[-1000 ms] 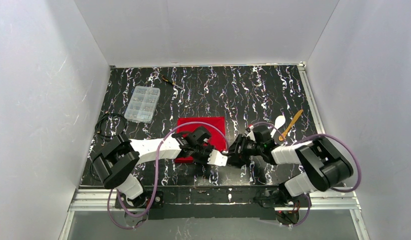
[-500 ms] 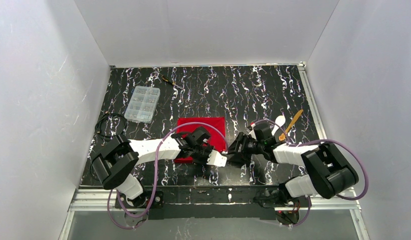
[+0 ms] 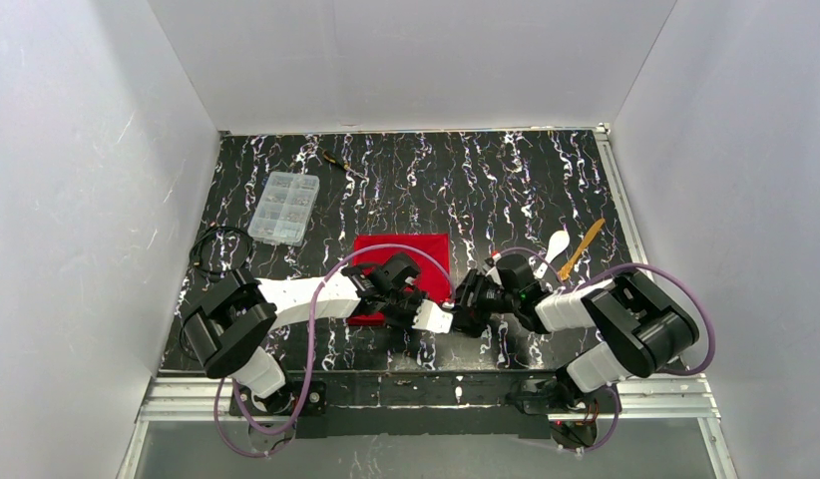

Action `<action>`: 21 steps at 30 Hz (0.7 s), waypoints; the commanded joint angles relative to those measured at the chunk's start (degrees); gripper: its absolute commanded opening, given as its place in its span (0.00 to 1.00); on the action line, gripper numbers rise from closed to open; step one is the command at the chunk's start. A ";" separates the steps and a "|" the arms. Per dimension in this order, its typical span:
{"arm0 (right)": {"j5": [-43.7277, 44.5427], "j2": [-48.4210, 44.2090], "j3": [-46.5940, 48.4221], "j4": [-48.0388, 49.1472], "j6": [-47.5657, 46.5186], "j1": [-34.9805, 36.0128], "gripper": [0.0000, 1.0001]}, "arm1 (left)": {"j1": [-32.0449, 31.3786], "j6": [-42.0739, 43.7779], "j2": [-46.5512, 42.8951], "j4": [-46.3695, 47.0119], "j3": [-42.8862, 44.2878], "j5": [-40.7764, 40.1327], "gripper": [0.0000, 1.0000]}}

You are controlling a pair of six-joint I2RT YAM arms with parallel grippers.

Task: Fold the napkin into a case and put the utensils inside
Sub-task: Pick up the upper triangle-folded napkin from the center of the board.

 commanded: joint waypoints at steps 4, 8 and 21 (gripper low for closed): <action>7.88 -1.25 -0.58 -3.80 -0.39 0.53 0.44 | -0.33 0.30 0.18 -4.87 -0.40 1.17 0.19; 9.77 -3.78 0.43 -7.53 -1.79 0.43 0.32 | -0.34 0.64 -0.22 -5.47 -0.45 0.88 0.19; 10.04 -1.69 2.85 -9.38 -3.37 0.52 0.29 | -0.33 1.23 -0.01 -5.15 -1.00 1.15 0.20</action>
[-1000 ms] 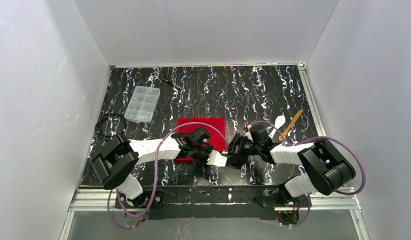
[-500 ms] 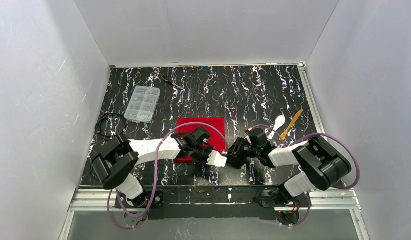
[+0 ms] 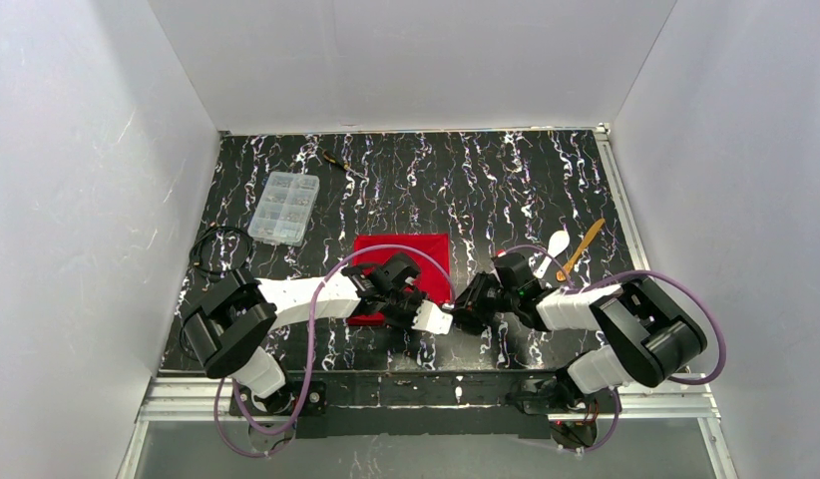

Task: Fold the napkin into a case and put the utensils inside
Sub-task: Pick up the upper triangle-folded napkin from the center of the board.

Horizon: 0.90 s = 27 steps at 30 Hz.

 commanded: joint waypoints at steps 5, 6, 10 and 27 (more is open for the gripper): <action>0.73 4.02 1.35 2.49 -0.91 0.04 0.17 | -0.30 0.22 0.21 -4.88 -0.90 1.24 0.20; 0.61 3.89 1.42 2.55 -0.88 0.09 0.11 | -0.28 0.22 0.29 -4.94 -0.75 1.16 0.20; 2.26 0.07 2.97 -2.78 -3.22 0.08 0.01 | -0.30 -0.41 0.09 -6.64 1.08 0.24 0.20; 1.22 1.34 7.42 -9.05 -6.57 -0.62 0.01 | 3.89 7.26 -34.48 -21.06 -13.02 -8.66 0.53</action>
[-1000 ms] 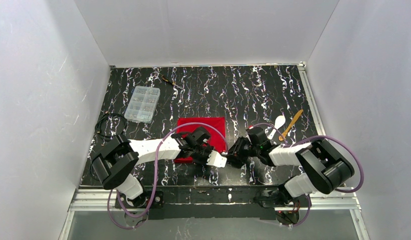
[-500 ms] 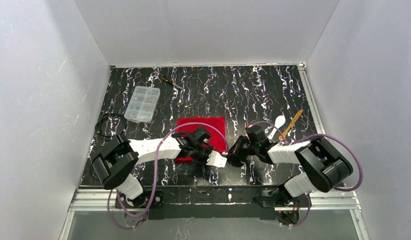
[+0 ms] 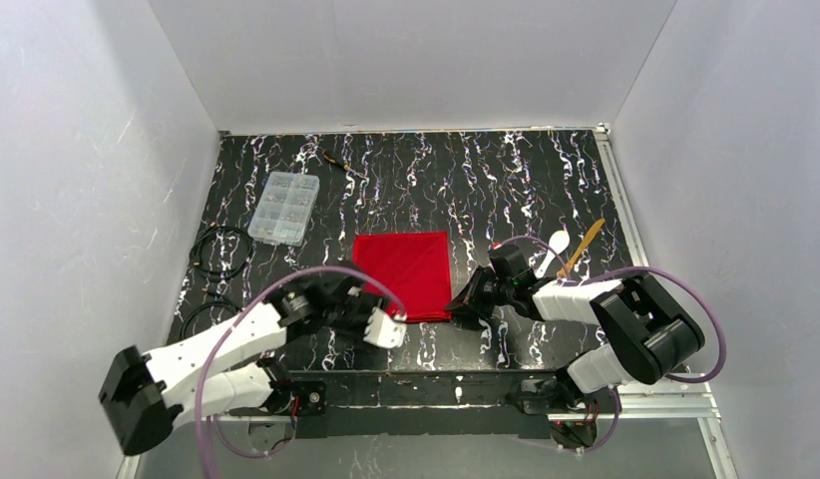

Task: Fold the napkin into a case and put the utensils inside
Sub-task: Pick up the upper triangle-folded napkin from the center of the board.

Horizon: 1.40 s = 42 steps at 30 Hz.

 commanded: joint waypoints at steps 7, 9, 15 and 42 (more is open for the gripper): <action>-1.31 1.29 2.79 -0.51 -1.31 -0.67 0.01 | 3.36 8.57 -7.48 6.07 -16.99 -8.12 0.53; -1.34 1.21 2.79 -0.57 -1.36 -0.74 0.01 | 4.36 9.62 -5.93 7.29 -17.38 -8.22 0.53; -1.59 0.88 2.59 -0.48 -1.36 -0.85 0.01 | 6.03 10.32 -4.60 10.18 -17.59 -7.88 0.51; -2.24 -0.66 1.15 1.00 -0.84 -1.22 0.01 | 7.89 11.43 -7.13 8.45 -17.92 -0.77 0.52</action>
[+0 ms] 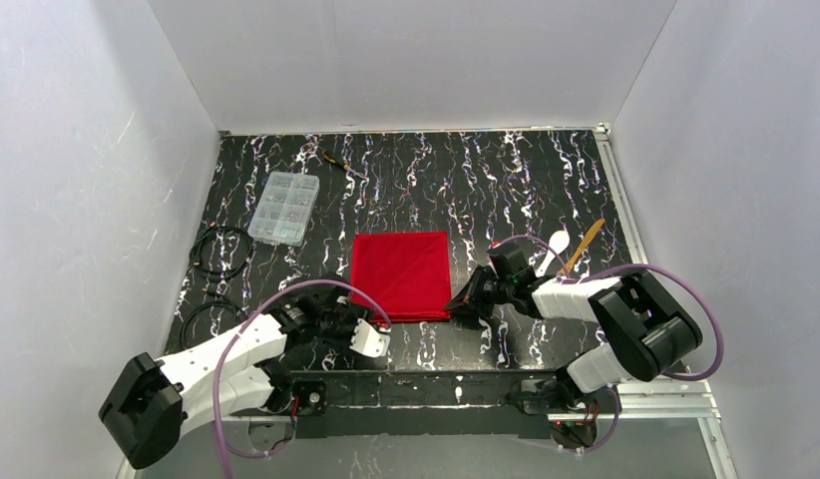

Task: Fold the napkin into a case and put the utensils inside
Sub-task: Pick up the upper triangle-folded napkin from the center of the board.

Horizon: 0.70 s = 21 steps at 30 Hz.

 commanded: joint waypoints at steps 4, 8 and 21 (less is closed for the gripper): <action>-0.78 -1.97 0.01 1.71 -0.29 -0.61 0.01 | 0.59 1.58 -4.25 3.62 -1.53 -0.55 0.50; -0.97 -1.68 -0.16 1.91 -0.29 -0.68 0.01 | 0.62 0.42 -11.00 3.24 -1.63 1.29 0.50; -1.02 -1.93 -0.81 2.63 0.06 -0.69 0.01 | 3.18 -1.23 1.01 0.60 1.60 3.12 0.52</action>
